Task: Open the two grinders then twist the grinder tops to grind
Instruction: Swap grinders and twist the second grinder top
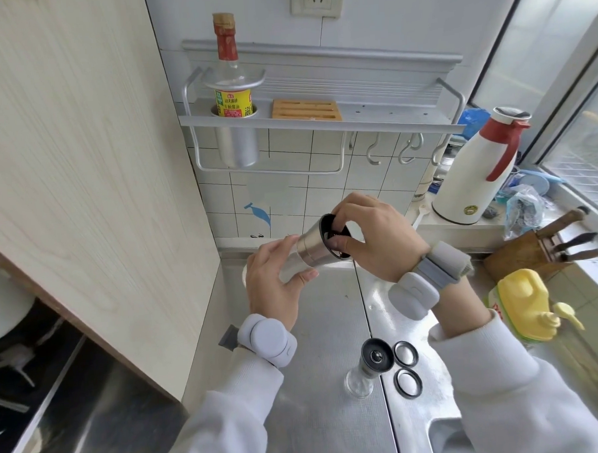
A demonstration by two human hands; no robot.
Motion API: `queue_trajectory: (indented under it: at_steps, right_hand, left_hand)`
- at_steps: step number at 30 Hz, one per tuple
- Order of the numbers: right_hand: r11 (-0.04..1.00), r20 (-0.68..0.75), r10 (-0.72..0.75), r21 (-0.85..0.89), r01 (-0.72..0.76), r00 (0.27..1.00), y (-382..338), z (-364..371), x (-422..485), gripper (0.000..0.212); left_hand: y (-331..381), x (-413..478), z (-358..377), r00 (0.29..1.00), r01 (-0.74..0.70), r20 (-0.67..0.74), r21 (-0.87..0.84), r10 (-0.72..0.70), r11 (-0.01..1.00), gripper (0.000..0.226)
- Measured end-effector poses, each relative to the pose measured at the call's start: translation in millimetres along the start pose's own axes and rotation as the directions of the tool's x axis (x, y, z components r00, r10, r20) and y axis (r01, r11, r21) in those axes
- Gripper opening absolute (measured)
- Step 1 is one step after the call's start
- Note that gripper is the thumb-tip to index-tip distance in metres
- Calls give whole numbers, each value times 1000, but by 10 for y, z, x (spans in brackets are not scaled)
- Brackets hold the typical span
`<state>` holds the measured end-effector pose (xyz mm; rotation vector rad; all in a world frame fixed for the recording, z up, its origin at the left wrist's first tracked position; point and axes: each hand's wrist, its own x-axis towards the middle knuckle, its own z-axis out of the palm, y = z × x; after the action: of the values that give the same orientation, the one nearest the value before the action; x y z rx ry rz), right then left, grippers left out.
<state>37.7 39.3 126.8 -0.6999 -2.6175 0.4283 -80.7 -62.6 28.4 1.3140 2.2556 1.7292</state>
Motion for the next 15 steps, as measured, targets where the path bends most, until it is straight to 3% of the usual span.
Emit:
queue_trajectory:
  at_steps: [8,15]
  right_hand:
    - [996,-9,-59,69,60,998,47,-21,-16,19]
    - [1000,-50,-23,4,23,998,71,12,-25,18]
  left_hand:
    - [21,-28,0,999,38,7,-37,-38,999,57]
    - [12,-28,30,999,50,18,-48,-49,998,57]
